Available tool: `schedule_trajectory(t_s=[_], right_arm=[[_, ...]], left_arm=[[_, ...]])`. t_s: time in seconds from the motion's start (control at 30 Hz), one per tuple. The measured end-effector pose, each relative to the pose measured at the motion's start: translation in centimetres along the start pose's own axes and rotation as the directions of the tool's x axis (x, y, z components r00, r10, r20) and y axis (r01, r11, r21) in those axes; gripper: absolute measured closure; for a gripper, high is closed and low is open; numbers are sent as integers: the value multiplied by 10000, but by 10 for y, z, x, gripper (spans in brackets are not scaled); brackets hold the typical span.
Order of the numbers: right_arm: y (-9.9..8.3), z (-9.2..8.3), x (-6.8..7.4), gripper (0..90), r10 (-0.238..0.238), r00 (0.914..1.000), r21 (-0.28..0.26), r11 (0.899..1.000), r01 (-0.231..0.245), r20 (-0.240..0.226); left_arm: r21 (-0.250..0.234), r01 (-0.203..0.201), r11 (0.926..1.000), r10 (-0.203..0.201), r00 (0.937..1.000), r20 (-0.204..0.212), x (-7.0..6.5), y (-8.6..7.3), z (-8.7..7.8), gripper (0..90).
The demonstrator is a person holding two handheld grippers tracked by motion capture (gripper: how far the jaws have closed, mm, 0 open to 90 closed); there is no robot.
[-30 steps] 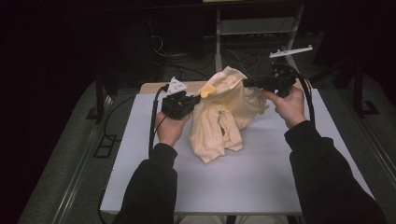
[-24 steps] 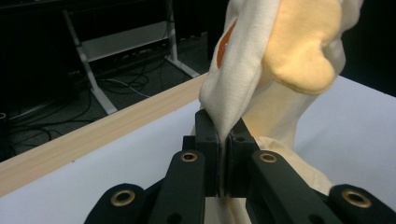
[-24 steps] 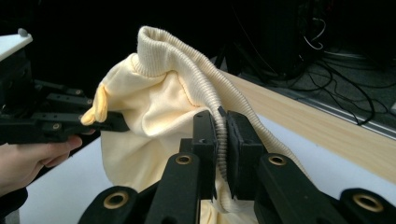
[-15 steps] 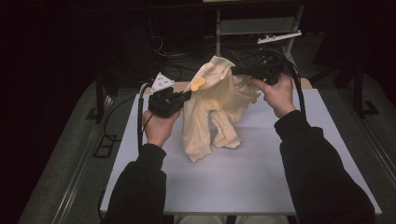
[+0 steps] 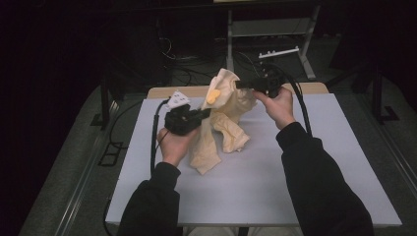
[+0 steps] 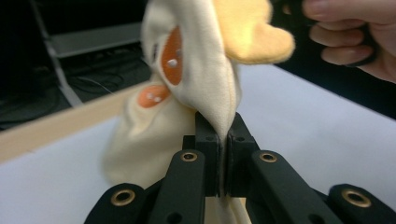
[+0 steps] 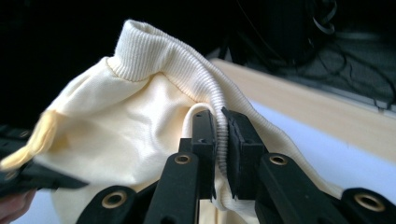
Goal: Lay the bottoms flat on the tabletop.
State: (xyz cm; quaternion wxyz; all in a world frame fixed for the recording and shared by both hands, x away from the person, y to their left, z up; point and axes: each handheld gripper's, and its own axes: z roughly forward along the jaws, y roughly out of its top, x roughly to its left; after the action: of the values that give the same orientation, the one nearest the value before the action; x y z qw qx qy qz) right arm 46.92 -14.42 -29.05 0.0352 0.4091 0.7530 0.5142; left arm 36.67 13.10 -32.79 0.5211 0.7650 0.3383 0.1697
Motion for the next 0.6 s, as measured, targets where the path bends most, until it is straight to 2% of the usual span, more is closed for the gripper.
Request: schedule_trajectory(t_s=[0.1, 0.13, 0.27, 0.37, 0.5, 0.6], right_arm=[[-23, 7, -17, 808, 550, 9985, 220, 9982, -551, 68], [-31, 8, -24, 807, 705, 9974, 295, 9971, -709, 120], [-56, 5, -43, 804, 1089, 9934, 596, 9920, -1109, 362], [-71, -3, -54, 802, 1416, 9897, 532, 9883, -1427, 230], [-85, -15, -66, 795, 1742, 9844, 506, 9832, -1753, 255], [-90, -21, -69, 784, 1873, 9820, 483, 9809, -1883, 260]], left_arm=[[39, 610, 9981, -611, 9964, 580, -11, -17, 21, 850], [129, 664, 9977, -671, 9951, 727, -14, -21, 28, 850], [424, 608, 9973, -648, 9928, 1004, -27, -27, 49, 850], [451, 648, 9969, -697, 9905, 1182, -34, -27, 58, 849], [535, 588, 9968, -654, 9892, 1313, -41, -27, 66, 849], [591, 524, 9969, -603, 9883, 1401, -47, -26, 71, 849]])
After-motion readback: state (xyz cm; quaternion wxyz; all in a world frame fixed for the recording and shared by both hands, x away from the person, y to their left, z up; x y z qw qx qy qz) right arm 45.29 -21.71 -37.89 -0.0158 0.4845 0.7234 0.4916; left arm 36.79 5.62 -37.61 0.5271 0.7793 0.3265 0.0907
